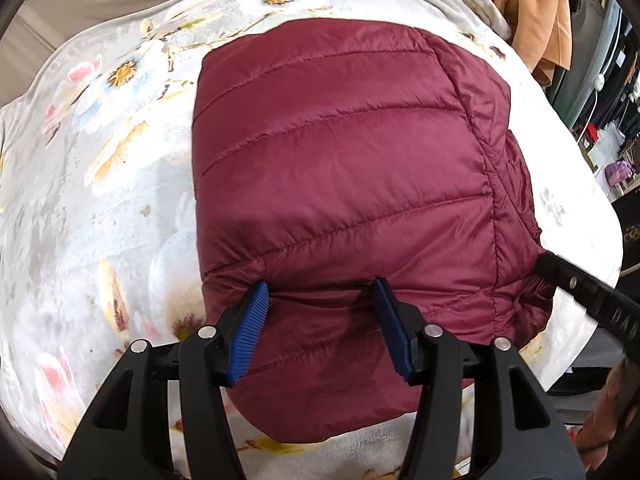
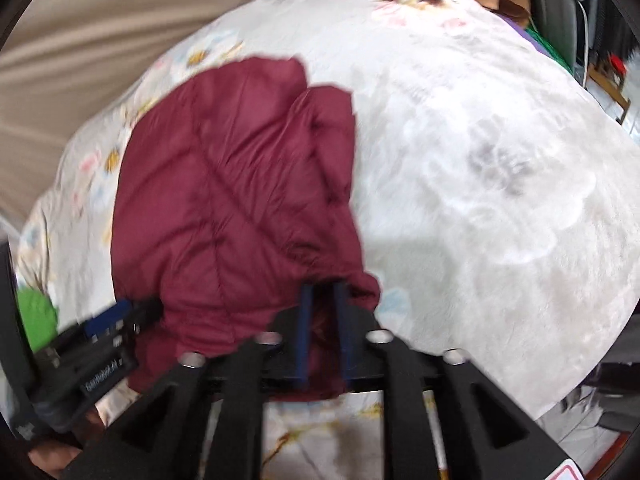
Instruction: Fold large clothes
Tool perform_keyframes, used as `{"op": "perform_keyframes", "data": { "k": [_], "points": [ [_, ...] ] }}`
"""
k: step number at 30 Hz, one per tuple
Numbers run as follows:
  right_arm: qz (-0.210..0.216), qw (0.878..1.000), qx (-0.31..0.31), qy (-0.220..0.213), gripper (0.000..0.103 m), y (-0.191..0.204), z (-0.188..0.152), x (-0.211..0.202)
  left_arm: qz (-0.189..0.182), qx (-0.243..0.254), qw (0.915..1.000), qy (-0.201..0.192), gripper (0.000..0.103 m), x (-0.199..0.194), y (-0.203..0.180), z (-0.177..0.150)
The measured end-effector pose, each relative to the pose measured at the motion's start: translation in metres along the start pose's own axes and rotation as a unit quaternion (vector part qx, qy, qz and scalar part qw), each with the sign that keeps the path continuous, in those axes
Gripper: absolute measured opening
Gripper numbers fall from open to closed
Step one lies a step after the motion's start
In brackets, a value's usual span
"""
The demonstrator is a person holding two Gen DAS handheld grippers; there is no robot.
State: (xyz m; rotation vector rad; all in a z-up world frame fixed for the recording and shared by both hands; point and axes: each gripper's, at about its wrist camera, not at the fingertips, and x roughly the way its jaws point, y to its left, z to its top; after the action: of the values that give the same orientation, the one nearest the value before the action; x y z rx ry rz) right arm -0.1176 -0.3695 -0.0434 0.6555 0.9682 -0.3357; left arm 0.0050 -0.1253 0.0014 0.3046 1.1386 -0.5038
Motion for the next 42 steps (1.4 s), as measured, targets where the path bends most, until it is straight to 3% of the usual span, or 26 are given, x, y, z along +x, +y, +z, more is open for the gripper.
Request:
{"op": "perform_keyframes", "data": {
  "k": [1, 6, 9, 13, 17, 20, 24, 27, 32, 35, 37, 39, 42],
  "points": [
    [0.002, 1.0, 0.007, -0.005, 0.043, -0.004, 0.003, -0.001, -0.003, -0.006, 1.0, -0.001, 0.053, -0.002, 0.003, 0.001],
    [0.001, 1.0, 0.02, -0.002, 0.056, -0.016, 0.01, 0.005, -0.018, -0.07, 0.9974, -0.005, 0.058, -0.012, 0.043, 0.006],
    [0.017, 0.999, 0.031, 0.016, 0.063, -0.012, 0.001, 0.012, -0.045, -0.132, 0.9902, 0.006, 0.06, -0.005, 0.082, 0.006],
    [0.022, 0.998, 0.04, 0.038, 0.072, -0.002, -0.011, 0.035, -0.094, -0.173, 0.9803, 0.02, 0.073, 0.011, 0.102, 0.003],
    [0.045, 0.995, 0.07, 0.052, 0.078, -0.01, -0.015, 0.05, -0.131, -0.17, 0.9764, 0.022, 0.082, 0.027, 0.097, 0.0],
    [0.085, 0.989, 0.101, 0.068, 0.078, -0.021, -0.018, 0.06, -0.146, -0.163, 0.9755, 0.023, 0.088, 0.036, 0.087, 0.003],
    [0.14, 0.978, 0.133, 0.083, 0.084, -0.031, -0.022, 0.074, -0.143, -0.155, 0.9771, 0.027, 0.096, 0.044, 0.076, 0.004],
    [0.146, 0.979, 0.122, 0.078, 0.085, -0.031, -0.023, 0.074, -0.137, -0.146, 0.9794, 0.029, 0.098, 0.048, 0.067, 0.008],
    [0.158, 0.978, 0.109, 0.084, 0.073, -0.022, -0.021, 0.077, -0.122, -0.123, 0.9844, 0.029, 0.095, 0.046, 0.054, 0.013],
    [0.168, 0.976, 0.107, 0.086, 0.059, -0.016, -0.013, 0.077, -0.112, -0.107, 0.9875, 0.028, 0.083, 0.037, 0.046, 0.016],
    [0.168, 0.978, 0.095, 0.08, 0.04, -0.01, -0.012, 0.072, -0.104, -0.093, 0.99, 0.024, 0.069, 0.03, 0.043, 0.019],
    [0.162, 0.981, 0.078, 0.07, 0.03, -0.002, -0.011, 0.066, -0.097, -0.073, 0.9925, 0.015, 0.058, 0.018, 0.038, 0.023],
    [0.156, 0.985, 0.052, 0.048, 0.023, 0.015, -0.008, 0.047, -0.097, -0.053, 0.9938, -0.008, 0.044, -0.005, 0.034, 0.03]
  ]
}}
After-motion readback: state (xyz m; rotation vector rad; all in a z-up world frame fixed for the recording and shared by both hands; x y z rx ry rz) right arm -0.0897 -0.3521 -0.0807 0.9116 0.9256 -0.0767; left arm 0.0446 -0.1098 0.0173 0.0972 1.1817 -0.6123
